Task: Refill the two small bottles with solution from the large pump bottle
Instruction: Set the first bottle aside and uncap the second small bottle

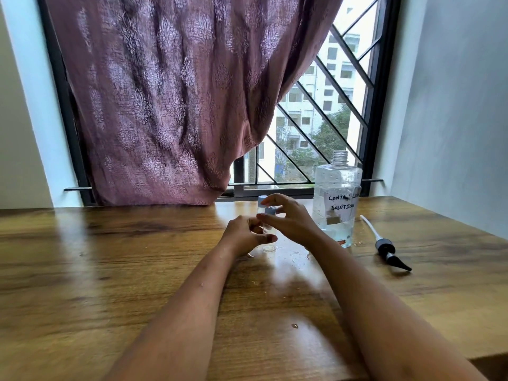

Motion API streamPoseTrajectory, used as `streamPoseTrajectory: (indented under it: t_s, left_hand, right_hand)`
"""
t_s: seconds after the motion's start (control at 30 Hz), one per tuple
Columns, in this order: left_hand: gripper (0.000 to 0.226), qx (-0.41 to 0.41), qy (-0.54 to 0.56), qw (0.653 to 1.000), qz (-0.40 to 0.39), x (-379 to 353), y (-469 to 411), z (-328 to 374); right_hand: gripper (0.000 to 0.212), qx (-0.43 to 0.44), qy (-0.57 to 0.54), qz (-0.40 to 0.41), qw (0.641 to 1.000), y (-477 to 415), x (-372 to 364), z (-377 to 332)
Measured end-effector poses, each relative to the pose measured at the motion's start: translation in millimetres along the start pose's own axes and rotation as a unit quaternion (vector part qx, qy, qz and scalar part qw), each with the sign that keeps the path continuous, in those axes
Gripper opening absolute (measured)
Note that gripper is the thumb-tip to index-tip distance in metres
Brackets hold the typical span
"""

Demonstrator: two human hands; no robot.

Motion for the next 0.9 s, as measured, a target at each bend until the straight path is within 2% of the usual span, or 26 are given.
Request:
streamPoseTrajectory:
  t_s: [0.13, 0.23, 0.37, 0.53, 0.63, 0.73, 0.83, 0.9]
  left_hand:
    - [0.027, -0.003, 0.001, 1.000, 0.003, 0.1, 0.3, 0.9]
    - [0.024, 0.003, 0.013, 1.000, 0.000, -1.3, -0.4, -1.5]
    - [0.026, 0.008, 0.018, 1.000, -0.006, -1.5, 1.1, 0.0]
    - [0.024, 0.005, 0.002, 1.000, -0.002, 0.1, 2.3, 2.1]
    - [0.030, 0.006, 0.012, 1.000, -0.002, -0.6, 1.6, 0.6]
    - [0.030, 0.012, 0.022, 1.000, -0.006, -2.1, 0.7, -1.1]
    - [0.030, 0.017, 0.026, 1.000, -0.006, -2.2, 0.7, -0.9]
    - [0.030, 0.016, 0.020, 1.000, -0.004, -1.3, 1.5, 0.4]
  right_hand:
    - [0.026, 0.029, 0.069, 0.040, 0.996, -2.5, 4.3, -2.6]
    - [0.021, 0.000, 0.035, 0.021, 0.999, -1.9, 3.3, -3.4]
    - [0.030, -0.010, -0.027, 0.003, 1.000, 1.1, 2.8, -4.1]
    - [0.029, 0.012, 0.033, 0.038, 0.999, -0.5, 4.3, -2.2]
    - [0.022, -0.022, -0.005, 0.023, 0.999, -2.0, 4.2, 1.0]
    - [0.025, -0.051, -0.079, -0.004, 0.996, -0.5, 2.3, 3.0]
    - [0.029, -0.046, -0.106, -0.008, 0.993, 2.0, 3.1, 2.1]
    - [0.033, -0.033, -0.083, 0.003, 0.996, 3.1, 4.8, 0.0]
Point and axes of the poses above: each hand's wrist, its own y-axis away from the middle knuckle, its own x-axis out of the back of the hand, z = x × y, the point moved 6 cm from there along -y, towards the middle knuckle, and after that the axes turned 1 degree about -y, right-handed, at the moved point
